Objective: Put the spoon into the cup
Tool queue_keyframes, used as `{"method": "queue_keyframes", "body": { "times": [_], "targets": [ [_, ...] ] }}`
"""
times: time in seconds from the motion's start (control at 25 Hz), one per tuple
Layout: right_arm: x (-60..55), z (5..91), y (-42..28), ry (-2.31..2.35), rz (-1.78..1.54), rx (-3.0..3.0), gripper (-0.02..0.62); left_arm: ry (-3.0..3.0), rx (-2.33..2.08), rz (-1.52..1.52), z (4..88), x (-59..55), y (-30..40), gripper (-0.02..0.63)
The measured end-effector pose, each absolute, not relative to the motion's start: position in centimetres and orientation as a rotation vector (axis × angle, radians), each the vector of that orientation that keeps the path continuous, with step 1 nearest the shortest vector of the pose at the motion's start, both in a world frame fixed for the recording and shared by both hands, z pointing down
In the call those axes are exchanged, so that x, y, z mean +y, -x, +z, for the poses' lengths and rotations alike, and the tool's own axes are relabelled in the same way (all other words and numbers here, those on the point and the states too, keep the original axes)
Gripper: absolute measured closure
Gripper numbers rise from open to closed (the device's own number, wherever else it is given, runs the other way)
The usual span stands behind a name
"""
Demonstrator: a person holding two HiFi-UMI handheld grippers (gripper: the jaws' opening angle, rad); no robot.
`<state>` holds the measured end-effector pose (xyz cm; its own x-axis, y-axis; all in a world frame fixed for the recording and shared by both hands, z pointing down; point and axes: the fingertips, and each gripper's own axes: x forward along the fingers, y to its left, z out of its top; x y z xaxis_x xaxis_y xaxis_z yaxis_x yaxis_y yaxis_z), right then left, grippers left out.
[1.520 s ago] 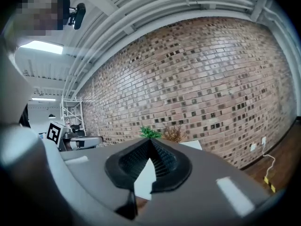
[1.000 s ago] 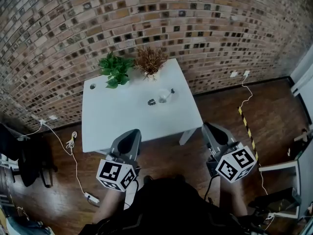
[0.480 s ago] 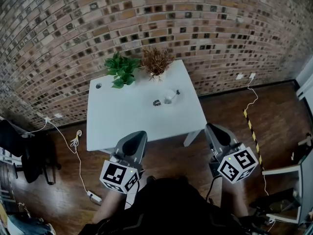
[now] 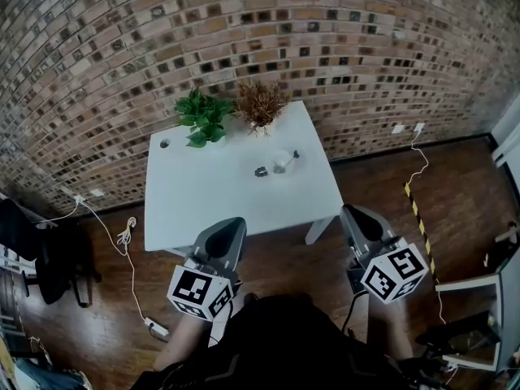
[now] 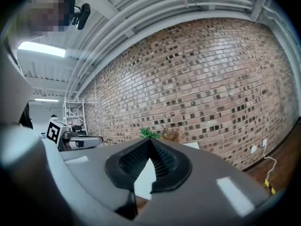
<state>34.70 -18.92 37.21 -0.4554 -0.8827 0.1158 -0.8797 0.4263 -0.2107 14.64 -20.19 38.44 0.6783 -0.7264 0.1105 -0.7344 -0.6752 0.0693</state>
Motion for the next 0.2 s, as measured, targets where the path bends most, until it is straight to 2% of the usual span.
{"method": "queue_keyframes", "body": {
  "times": [0.2],
  "targets": [
    [-19.02,37.24,-34.71,1.650,-0.374,2.637,0.589,-2.768,-1.217,0.114,38.60,-20.27,-14.21,0.612]
  ]
}}
